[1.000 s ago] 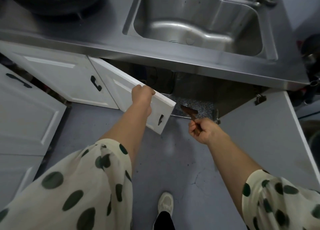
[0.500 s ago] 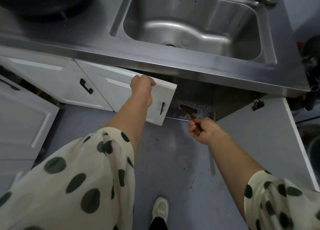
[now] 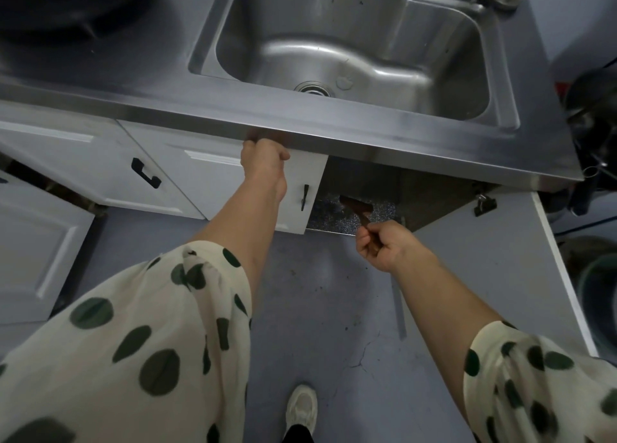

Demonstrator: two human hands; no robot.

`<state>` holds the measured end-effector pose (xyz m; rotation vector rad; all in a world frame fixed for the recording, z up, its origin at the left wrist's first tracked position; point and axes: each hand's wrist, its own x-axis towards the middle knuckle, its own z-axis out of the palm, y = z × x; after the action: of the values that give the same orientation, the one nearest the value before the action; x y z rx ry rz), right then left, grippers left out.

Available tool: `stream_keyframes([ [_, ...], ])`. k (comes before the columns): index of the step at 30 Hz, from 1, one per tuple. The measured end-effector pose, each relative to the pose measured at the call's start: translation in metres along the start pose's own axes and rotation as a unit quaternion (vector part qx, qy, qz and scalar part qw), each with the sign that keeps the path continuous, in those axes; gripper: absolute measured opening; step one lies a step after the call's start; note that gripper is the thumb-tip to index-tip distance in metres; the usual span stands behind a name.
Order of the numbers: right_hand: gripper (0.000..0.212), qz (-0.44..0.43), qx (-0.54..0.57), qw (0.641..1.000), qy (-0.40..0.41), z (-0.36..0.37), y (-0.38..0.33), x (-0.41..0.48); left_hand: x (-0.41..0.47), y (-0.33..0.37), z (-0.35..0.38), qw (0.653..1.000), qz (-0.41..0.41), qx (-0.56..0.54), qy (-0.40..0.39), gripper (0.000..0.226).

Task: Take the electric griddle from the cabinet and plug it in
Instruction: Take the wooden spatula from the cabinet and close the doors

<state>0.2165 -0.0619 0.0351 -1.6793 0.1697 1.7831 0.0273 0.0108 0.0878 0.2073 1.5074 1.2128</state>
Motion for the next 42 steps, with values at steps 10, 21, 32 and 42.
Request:
stream_keyframes([
  [10,0.024,-0.001,0.009,1.000,0.005,0.002,0.001,-0.005,-0.002,-0.003,-0.003,0.998,0.005,-0.046,-0.041,0.071],
  [21,0.020,-0.019,0.014,1.000,0.010,-0.001,0.018,-0.031,-0.013,-0.002,-0.020,0.994,-0.023,0.040,-0.095,0.053],
  [32,0.022,-0.043,0.073,0.996,0.004,-0.007,0.055,-0.066,-0.058,-0.004,-0.041,0.976,-0.014,0.152,-0.153,0.024],
  [42,0.029,-0.093,0.161,0.982,-0.027,-0.044,0.087,-0.175,-0.168,-0.018,-0.043,0.928,0.024,0.259,-0.268,0.043],
])
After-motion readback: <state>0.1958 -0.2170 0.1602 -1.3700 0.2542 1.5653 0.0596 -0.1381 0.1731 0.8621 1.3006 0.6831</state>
